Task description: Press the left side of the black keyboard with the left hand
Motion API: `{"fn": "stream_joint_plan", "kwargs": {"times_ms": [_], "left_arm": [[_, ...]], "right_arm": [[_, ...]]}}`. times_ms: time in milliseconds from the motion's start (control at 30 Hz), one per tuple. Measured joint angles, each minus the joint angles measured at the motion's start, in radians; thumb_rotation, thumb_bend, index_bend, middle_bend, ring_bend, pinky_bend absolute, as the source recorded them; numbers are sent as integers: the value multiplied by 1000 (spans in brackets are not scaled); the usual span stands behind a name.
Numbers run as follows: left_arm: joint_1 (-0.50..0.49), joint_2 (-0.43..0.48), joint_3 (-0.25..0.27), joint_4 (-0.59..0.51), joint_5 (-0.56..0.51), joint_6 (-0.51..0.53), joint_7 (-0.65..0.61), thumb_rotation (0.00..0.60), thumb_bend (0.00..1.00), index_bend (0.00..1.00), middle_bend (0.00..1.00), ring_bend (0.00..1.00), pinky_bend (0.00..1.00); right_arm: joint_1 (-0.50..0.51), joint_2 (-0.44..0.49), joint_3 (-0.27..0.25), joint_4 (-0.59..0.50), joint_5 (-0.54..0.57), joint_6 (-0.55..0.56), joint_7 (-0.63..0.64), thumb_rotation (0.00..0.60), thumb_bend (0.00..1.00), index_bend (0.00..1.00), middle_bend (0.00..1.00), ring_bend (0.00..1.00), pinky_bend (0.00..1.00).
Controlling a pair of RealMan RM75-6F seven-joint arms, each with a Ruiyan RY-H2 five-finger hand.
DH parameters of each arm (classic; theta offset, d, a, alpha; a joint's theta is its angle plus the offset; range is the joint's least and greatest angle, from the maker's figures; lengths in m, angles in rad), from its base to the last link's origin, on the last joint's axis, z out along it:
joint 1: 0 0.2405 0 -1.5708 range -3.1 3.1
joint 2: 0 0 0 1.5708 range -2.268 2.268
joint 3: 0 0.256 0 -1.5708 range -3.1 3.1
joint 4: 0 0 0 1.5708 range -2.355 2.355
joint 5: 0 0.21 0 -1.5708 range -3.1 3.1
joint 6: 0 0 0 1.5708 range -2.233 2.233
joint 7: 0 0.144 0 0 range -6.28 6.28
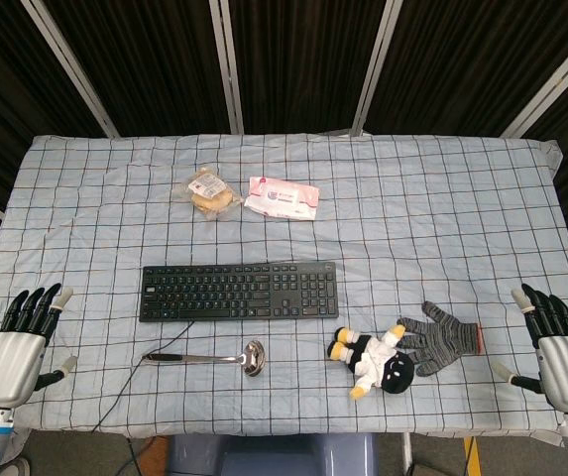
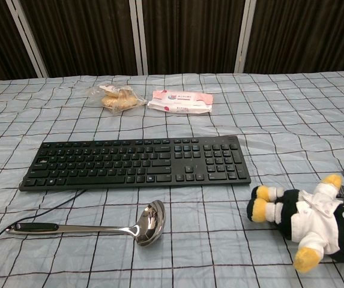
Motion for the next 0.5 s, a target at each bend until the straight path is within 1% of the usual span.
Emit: {"fn": "stream_joint_plan", "kwargs": {"times_ms": [500], "left_arm": [[-1, 3, -1, 3, 0, -1, -9, 600, 143, 0, 0, 0, 0]], "right_arm": [[2, -2, -1, -4, -4, -2, -6, 600, 53, 0, 0, 0, 0]]}}
